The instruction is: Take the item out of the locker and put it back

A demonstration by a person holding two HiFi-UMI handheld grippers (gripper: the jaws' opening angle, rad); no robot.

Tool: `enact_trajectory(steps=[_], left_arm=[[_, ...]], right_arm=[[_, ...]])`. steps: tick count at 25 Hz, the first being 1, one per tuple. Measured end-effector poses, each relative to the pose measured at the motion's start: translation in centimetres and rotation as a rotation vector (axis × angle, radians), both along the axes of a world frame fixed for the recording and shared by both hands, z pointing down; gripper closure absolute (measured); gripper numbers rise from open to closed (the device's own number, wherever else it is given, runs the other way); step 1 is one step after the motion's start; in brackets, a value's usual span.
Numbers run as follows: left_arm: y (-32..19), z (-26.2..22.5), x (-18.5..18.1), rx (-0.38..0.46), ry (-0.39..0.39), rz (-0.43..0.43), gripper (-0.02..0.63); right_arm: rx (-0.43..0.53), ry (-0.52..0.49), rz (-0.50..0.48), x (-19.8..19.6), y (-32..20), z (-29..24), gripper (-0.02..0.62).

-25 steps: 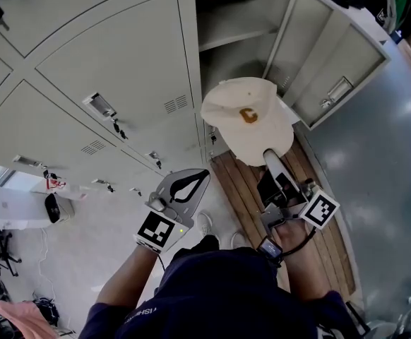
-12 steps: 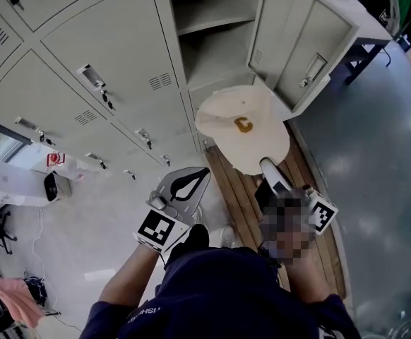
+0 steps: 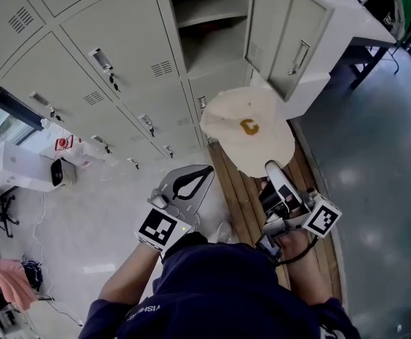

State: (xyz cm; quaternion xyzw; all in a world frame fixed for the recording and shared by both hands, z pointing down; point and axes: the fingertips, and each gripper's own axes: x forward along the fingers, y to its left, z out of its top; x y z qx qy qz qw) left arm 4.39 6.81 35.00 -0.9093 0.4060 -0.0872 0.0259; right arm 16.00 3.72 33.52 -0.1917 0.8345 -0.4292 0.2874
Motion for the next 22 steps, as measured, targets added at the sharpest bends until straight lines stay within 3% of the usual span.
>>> enact_trajectory(steps=[7, 22], left_arm=[[1.2, -1.8, 0.5, 0.021, 0.008, 0.000, 0.601], [2.1, -1.9, -0.8, 0.030, 0.003, 0.044, 0.601]], right_arm=[[0.020, -0.022, 0.001, 1.1, 1.7, -1.2, 0.574], [0.018, -0.043, 0.006, -1.3, 3.1, -1.0, 0.574]])
